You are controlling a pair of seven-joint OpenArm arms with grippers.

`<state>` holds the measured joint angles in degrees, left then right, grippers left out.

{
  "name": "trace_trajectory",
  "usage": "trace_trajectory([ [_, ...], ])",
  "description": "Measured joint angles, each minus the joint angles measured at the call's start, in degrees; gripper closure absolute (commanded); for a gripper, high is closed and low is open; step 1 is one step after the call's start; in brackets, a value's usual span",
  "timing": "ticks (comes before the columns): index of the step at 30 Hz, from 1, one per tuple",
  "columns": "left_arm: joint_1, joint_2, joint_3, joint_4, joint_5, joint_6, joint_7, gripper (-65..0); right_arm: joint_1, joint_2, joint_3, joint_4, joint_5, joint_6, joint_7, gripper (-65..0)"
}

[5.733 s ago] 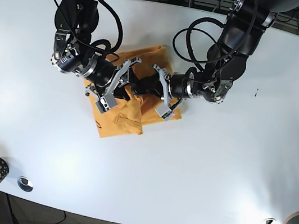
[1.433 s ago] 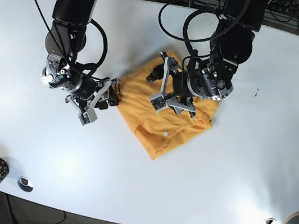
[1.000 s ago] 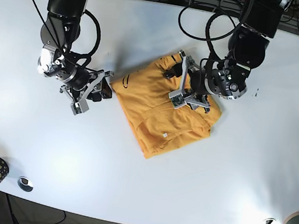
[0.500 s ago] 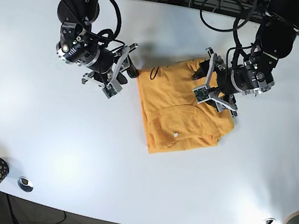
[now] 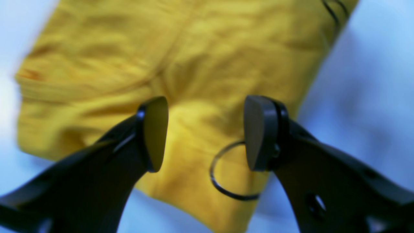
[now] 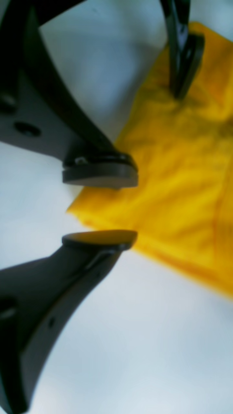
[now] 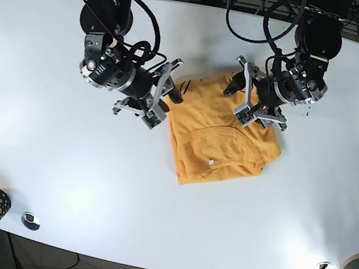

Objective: Fold the T-shirt properly

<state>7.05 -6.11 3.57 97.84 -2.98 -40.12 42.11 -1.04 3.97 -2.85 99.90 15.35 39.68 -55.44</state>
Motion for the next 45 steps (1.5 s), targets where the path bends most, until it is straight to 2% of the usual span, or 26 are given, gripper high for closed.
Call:
trace_trajectory([
  [5, 0.5, -0.5, -0.9, -3.5, 0.0, 0.1, -0.7, -34.4, 0.7, -0.9, -1.4, -8.5, 1.0, 0.04, 7.8, -20.3],
  [8, 0.4, -1.5, -0.8, -5.9, -1.3, 0.2, -2.8, -34.4, 0.8, 0.5, -1.3, -13.2, 0.9, -0.02, 10.2, -20.3],
  [11, -0.2, -3.7, -0.7, -8.1, -3.8, -0.5, -4.8, -34.4, 0.2, 1.7, -1.1, -13.6, 0.9, -0.02, 10.3, -20.3],
  [14, -0.3, -5.2, -0.6, -8.1, -4.3, -0.7, -5.6, -34.4, -0.9, 1.7, -1.1, -10.6, 0.1, -0.24, 8.7, -20.3],
  [18, 0.6, -6.8, -4.2, -4.1, -1.9, -0.4, -1.9, -34.4, -2.2, 2.3, -0.8, -4.1, 1.4, 0.46, 6.2, -20.3],
  [21, 0.9, -7.6, -6.6, -0.5, 0.7, 0.2, 1.0, -34.6, -1.9, 2.8, 0.1, -3.2, 0.8, 0.02, 5.2, -20.3],
  [24, 0.7, -7.6, -6.7, 3.5, 0.4, 0.2, 1.1, -35.0, -1.9, 3.2, 0.1, -4.0, 0.2, -0.24, 5.1, -20.3],
  [28, 0.3, -5.3, -4.7, 7.6, -0.1, 0.1, 0.9, -35.3, -2.8, 2.1, -4.1, -5.1, -0.2, -0.26, 4.6, -20.3],
  [31, -0.9, -1.5, -4.7, 8.1, 0.1, -0.2, 3.4, -40.7, -3.8, 0.3, -5.3, -5.1, 0.9, 0.39, 4.7, -20.3],
  [36, -2.6, 2.5, -5.0, 8.1, 0.4, -0.2, 5.0, -51.1, -3.5, 0.7, -4.9, -5.1, 0.8, 0.15, 4.8, -20.3],
  [38, -2.8, 3.9, -4.6, 8.1, 0.4, 1.8, 5.0, -56.4, -3.6, 1.4, -4.0, -5.1, 0.7, 0.17, 4.7, -20.3],
  [41, -3.7, 6.4, -4.7, 8.0, 0.0, 10.0, 5.5, -61.9, -3.7, 1.0, -0.7, -5.1, 0.7, 0.24, 4.6, -20.3],
  [45, -5.1, 9.0, -4.9, 7.0, 0.2, 16.8, 4.0, -64.0, -3.3, 1.1, 2.8, -5.1, 0.7, 0.2, 4.8, -20.3],
])
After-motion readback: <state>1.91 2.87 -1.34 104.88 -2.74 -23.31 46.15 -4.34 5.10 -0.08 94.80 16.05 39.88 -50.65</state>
